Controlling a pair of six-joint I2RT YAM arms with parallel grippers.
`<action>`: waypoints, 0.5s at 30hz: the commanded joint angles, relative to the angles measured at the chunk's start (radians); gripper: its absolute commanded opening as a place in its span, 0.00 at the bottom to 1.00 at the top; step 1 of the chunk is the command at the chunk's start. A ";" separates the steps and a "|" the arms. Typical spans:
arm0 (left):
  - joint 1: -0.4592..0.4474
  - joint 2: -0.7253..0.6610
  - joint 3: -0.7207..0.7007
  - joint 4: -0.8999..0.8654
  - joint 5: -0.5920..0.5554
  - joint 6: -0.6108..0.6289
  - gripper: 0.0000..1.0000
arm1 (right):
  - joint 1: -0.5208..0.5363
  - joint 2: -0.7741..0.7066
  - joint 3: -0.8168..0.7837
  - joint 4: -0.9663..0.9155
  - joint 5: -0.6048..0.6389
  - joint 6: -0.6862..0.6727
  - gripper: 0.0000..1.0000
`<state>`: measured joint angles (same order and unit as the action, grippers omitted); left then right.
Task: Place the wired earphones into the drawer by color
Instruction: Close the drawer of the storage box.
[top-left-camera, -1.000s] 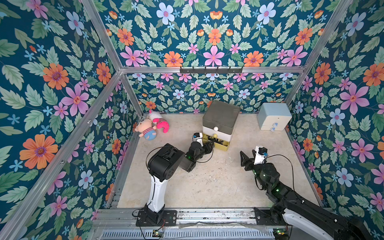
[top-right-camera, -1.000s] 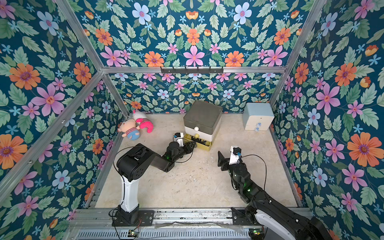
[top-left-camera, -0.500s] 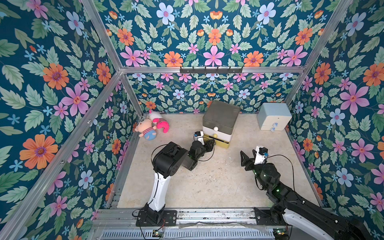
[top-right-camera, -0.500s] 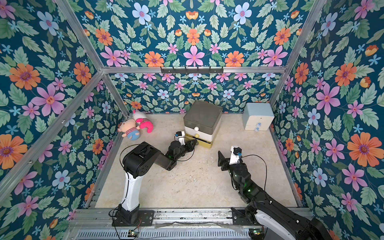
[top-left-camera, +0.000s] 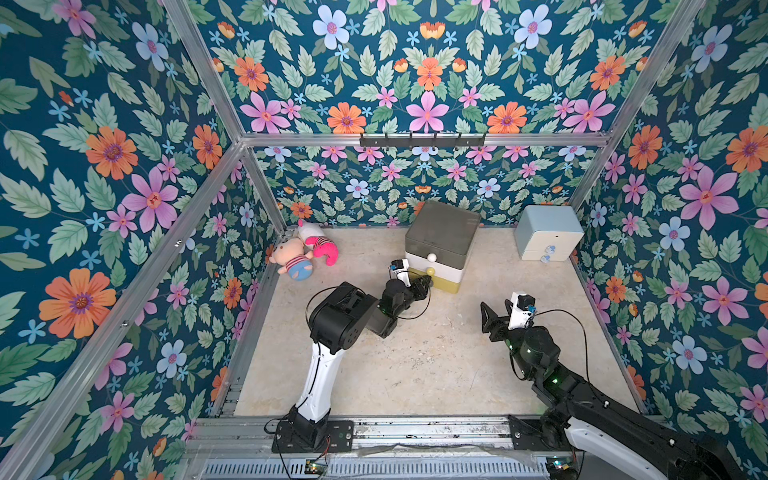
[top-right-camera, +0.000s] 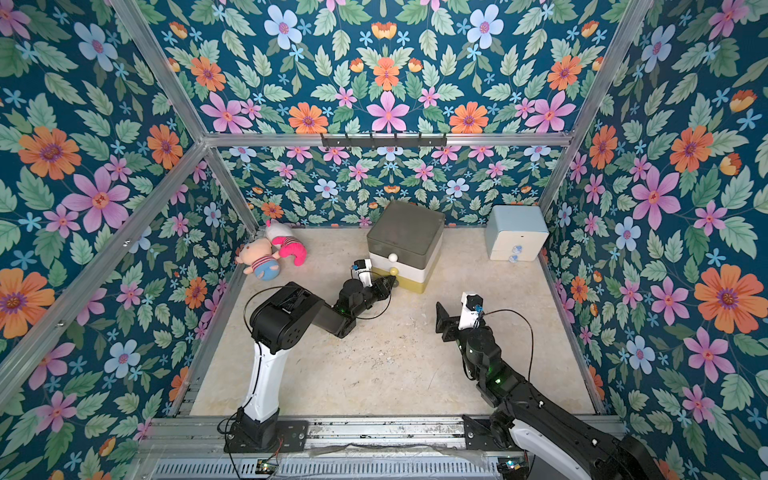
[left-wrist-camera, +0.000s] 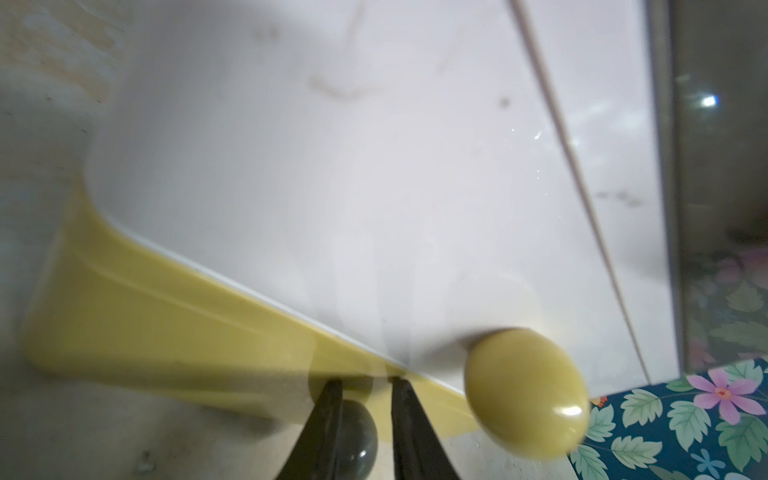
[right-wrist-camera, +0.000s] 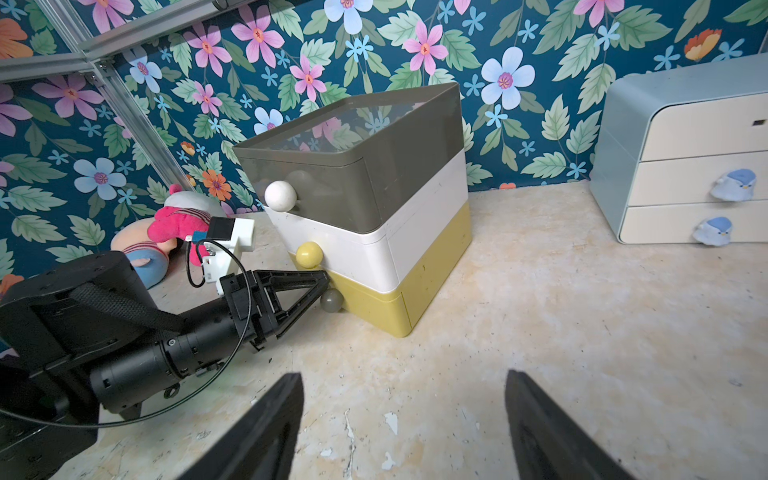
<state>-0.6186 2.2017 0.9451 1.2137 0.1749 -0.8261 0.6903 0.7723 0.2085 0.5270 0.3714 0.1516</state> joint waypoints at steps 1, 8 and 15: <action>0.002 0.006 0.005 0.056 -0.009 0.019 0.26 | 0.000 0.002 -0.001 0.022 0.017 -0.009 0.81; 0.002 -0.033 -0.047 0.083 -0.026 0.018 0.27 | 0.001 0.007 -0.002 0.022 0.022 -0.011 0.81; 0.003 -0.209 -0.209 0.021 -0.080 0.027 0.35 | 0.001 0.015 -0.001 0.026 0.030 -0.011 0.81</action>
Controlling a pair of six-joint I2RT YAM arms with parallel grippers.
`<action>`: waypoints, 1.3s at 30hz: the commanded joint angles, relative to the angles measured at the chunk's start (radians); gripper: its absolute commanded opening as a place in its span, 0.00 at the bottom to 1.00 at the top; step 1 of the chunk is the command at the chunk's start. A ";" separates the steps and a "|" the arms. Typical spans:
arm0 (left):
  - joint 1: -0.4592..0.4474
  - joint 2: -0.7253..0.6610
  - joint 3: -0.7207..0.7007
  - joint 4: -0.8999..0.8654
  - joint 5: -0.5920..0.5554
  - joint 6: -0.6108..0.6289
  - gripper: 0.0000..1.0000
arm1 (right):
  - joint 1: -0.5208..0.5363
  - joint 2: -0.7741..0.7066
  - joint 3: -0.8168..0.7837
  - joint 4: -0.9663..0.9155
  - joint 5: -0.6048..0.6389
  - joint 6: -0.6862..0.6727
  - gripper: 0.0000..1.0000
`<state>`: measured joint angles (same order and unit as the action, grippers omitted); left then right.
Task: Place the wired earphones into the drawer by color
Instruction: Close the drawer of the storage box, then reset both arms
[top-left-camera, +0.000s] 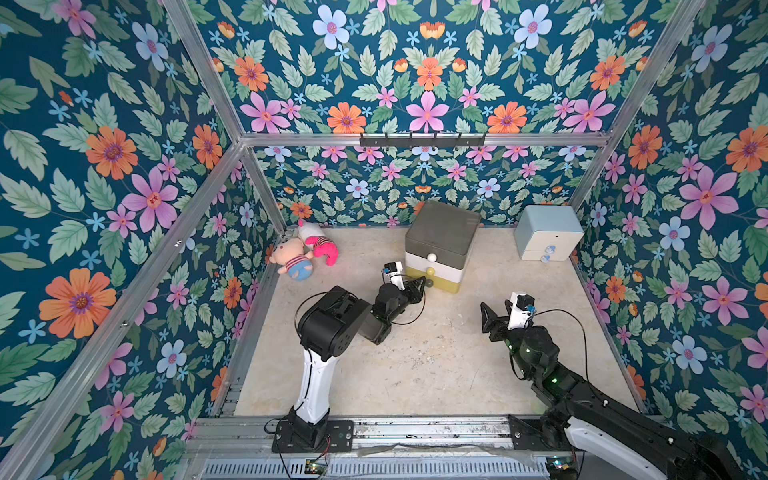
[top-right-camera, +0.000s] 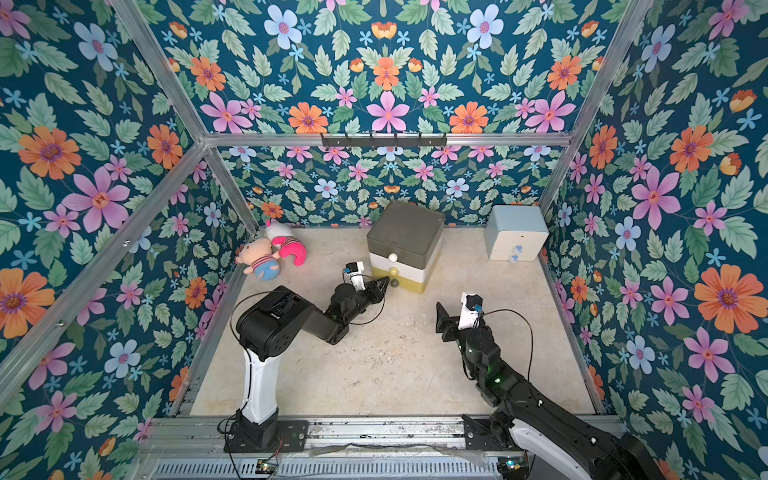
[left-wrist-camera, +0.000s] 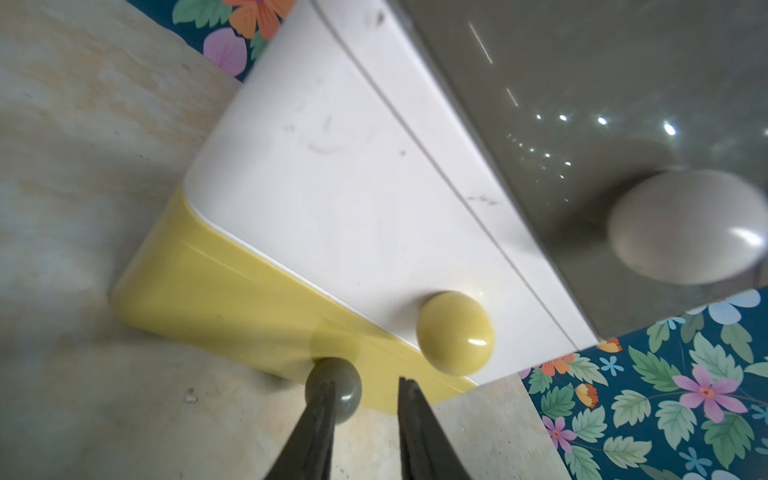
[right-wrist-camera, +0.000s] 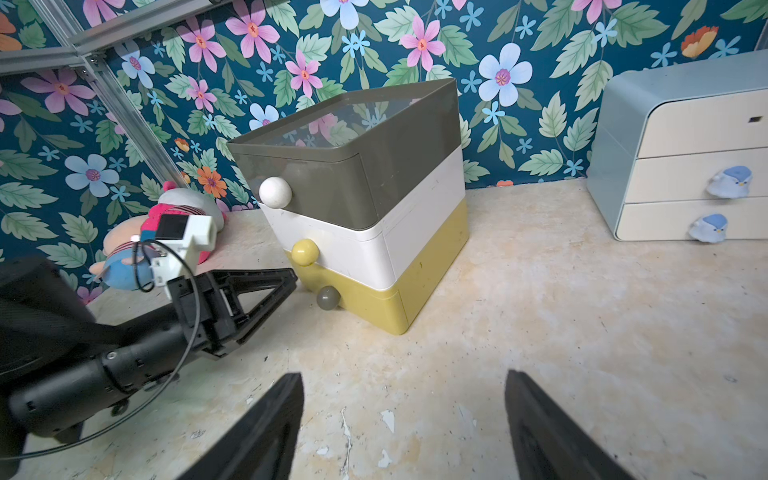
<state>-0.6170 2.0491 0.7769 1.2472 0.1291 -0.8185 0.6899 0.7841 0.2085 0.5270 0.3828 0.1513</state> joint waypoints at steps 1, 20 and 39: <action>0.002 -0.084 -0.063 -0.031 -0.041 0.022 0.37 | 0.002 0.004 -0.001 0.025 0.021 -0.010 0.81; 0.010 -0.976 -0.303 -0.709 -0.540 0.664 0.99 | -0.030 -0.022 0.115 -0.130 0.143 0.004 0.99; 0.318 -1.101 -0.478 -0.595 -0.505 0.938 0.99 | -0.479 0.036 0.117 -0.146 -0.055 0.030 0.99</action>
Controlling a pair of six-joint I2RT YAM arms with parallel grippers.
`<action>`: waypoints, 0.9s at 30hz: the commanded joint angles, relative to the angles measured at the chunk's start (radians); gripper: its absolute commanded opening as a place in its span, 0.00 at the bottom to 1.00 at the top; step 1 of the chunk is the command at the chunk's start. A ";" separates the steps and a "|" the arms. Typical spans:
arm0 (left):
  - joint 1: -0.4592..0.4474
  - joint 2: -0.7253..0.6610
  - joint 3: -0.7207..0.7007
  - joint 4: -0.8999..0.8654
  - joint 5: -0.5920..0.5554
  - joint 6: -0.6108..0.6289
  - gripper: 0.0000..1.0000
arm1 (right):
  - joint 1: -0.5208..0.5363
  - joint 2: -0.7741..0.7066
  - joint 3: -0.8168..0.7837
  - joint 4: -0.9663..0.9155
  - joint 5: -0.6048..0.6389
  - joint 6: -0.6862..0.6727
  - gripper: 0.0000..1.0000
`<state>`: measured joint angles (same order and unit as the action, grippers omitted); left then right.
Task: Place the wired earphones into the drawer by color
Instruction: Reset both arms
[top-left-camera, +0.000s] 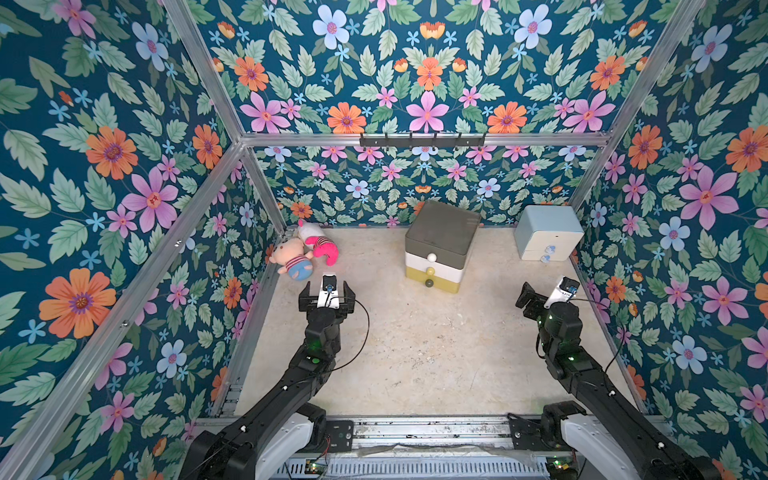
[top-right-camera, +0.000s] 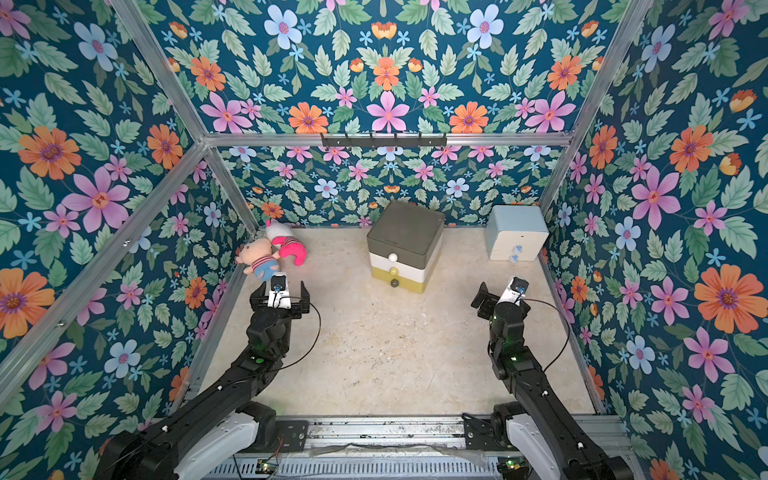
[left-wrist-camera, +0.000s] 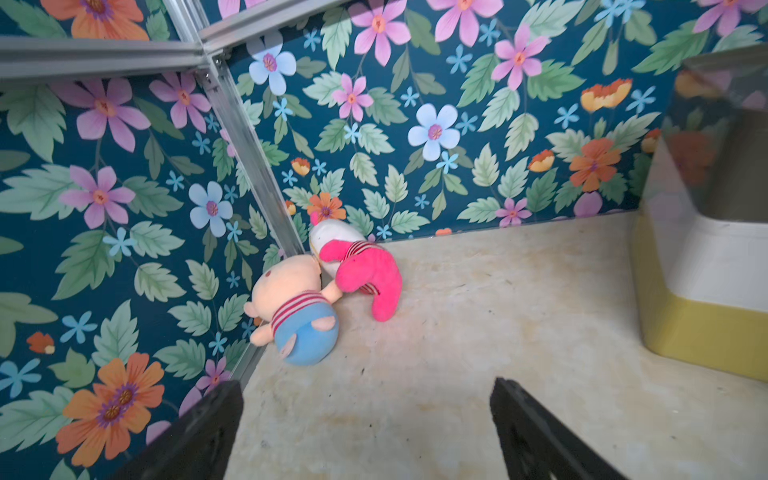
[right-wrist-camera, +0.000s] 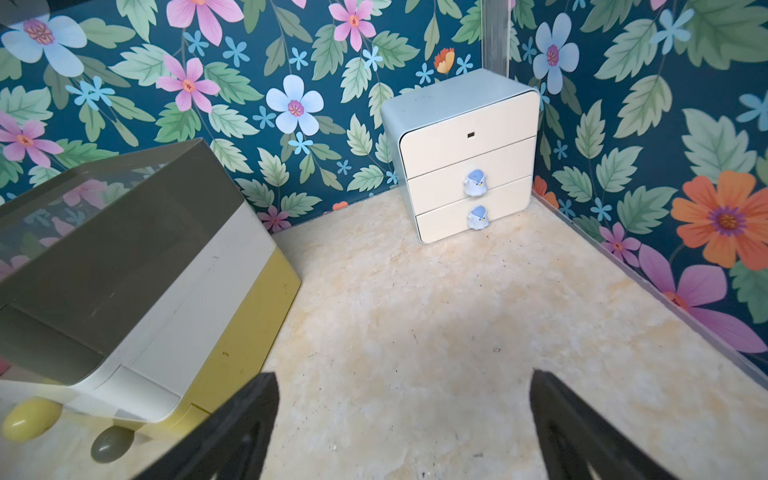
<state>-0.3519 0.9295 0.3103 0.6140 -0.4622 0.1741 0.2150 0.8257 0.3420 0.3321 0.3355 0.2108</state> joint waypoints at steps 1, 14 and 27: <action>0.079 0.035 -0.019 0.050 0.098 -0.066 0.99 | -0.005 -0.007 -0.027 0.066 -0.008 -0.048 0.99; 0.367 0.587 -0.087 0.644 0.496 -0.186 0.99 | -0.013 0.021 -0.117 0.272 0.033 -0.191 0.99; 0.375 0.672 -0.018 0.589 0.531 -0.173 0.99 | -0.106 0.166 -0.181 0.487 -0.035 -0.180 0.99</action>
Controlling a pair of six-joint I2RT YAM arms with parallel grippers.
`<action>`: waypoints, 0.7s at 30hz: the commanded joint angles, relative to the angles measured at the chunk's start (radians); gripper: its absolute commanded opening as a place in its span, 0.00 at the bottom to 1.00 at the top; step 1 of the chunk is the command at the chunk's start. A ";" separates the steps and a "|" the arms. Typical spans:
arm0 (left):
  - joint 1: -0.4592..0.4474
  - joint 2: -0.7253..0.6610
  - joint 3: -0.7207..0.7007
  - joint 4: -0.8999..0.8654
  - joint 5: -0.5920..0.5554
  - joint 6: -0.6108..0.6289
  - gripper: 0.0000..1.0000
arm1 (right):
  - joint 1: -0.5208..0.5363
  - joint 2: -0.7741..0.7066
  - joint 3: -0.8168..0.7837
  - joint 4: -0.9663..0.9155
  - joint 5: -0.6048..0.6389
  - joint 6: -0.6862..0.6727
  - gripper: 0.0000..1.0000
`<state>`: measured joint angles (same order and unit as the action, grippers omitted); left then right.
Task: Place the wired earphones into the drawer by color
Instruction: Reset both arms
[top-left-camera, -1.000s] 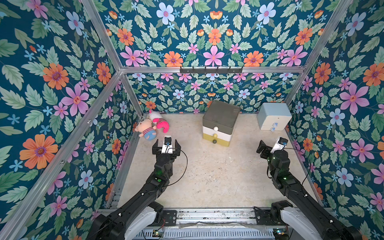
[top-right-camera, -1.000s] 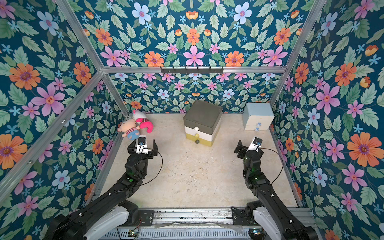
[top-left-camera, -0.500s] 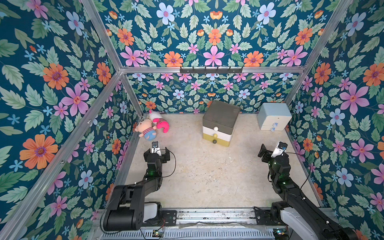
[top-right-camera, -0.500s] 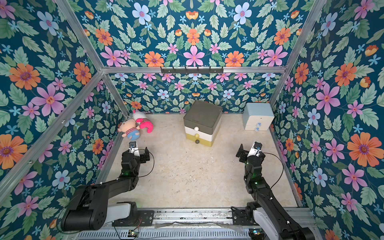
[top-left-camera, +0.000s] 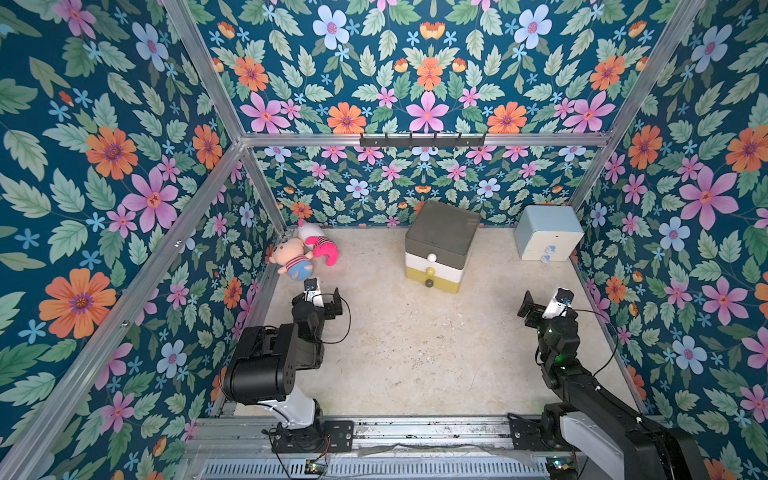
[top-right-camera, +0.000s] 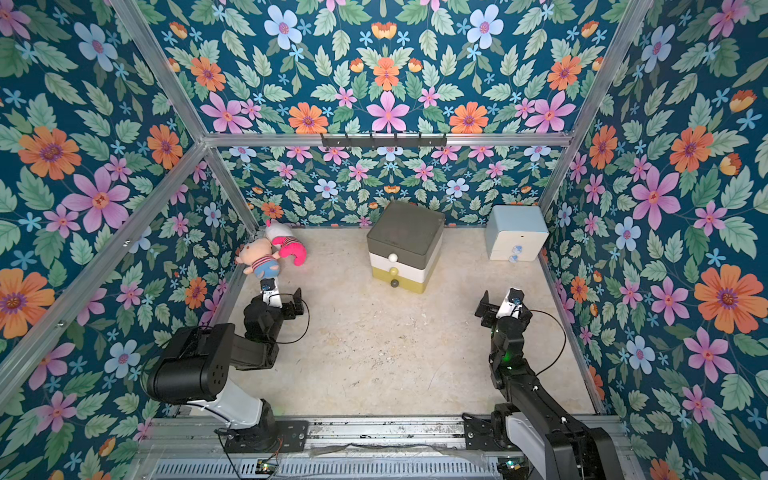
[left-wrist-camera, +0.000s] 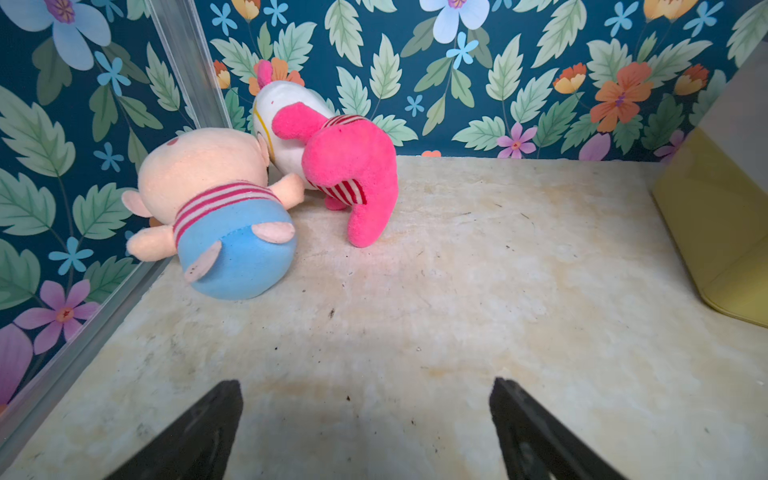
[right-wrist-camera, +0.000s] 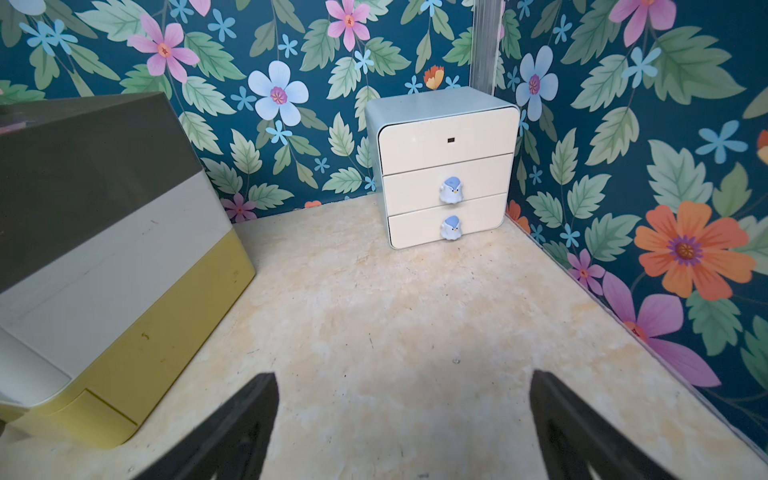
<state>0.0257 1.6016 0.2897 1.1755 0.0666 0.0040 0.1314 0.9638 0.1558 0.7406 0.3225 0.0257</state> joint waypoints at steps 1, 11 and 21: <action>-0.003 -0.002 0.003 0.025 0.003 -0.003 0.99 | -0.035 0.041 0.004 0.089 -0.034 0.014 0.99; -0.004 -0.001 0.005 0.025 0.002 -0.003 0.99 | -0.110 0.371 -0.015 0.484 -0.128 0.006 0.99; -0.004 -0.001 0.005 0.025 0.001 -0.003 0.99 | -0.110 0.474 -0.025 0.581 -0.098 0.009 0.99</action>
<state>0.0216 1.6016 0.2909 1.1748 0.0681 0.0036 0.0196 1.4513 0.1261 1.3025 0.2123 0.0334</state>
